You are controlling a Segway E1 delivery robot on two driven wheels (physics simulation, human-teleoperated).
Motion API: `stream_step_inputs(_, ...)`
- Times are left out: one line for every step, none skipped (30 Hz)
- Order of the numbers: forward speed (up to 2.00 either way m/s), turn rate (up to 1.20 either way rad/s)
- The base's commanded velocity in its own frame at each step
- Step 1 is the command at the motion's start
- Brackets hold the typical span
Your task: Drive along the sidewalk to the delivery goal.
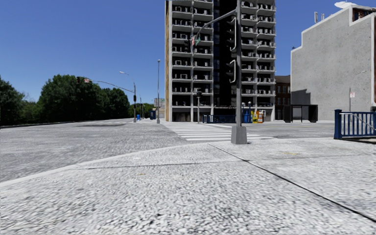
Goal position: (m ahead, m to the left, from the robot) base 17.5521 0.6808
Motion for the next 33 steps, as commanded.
stream_step_inputs(0.89, -0.57)
stream_step_inputs(0.98, -0.57)
stream_step_inputs(1.07, -0.57)
stream_step_inputs(1.24, -0.57)
stream_step_inputs(1.29, -0.57)
stream_step_inputs(1.31, -0.57)
stream_step_inputs(1.31, -0.57)
stream_step_inputs(1.34, -0.57)
stream_step_inputs(1.34, -0.57)
stream_step_inputs(1.41, -0.54)
stream_step_inputs(1.46, -0.5)
stream_step_inputs(1.48, -0.49)
stream_step_inputs(1.49, -0.48)
stream_step_inputs(1.5, -0.45)
stream_step_inputs(1.53, -0.43)
stream_step_inputs(1.54, -0.42)
stream_step_inputs(1.54, -0.41)
stream_step_inputs(1.54, -0.41)
stream_step_inputs(1.54, -0.41)
stream_step_inputs(1.54, -0.41)
stream_step_inputs(1.55, -0.41)
stream_step_inputs(1.55, -0.41)
stream_step_inputs(1.55, -0.41)
stream_step_inputs(1.55, -0.41)
stream_step_inputs(1.55, -0.41)
stream_step_inputs(1.55, -0.41)
stream_step_inputs(1.56, -0.41)
stream_step_inputs(1.56, -0.41)
stream_step_inputs(1.56, -0.41)
stream_step_inputs(1.56, -0.41)
stream_step_inputs(1.56, -0.41)
stream_step_inputs(1.56, -0.41)
stream_step_inputs(1.56, -0.41)
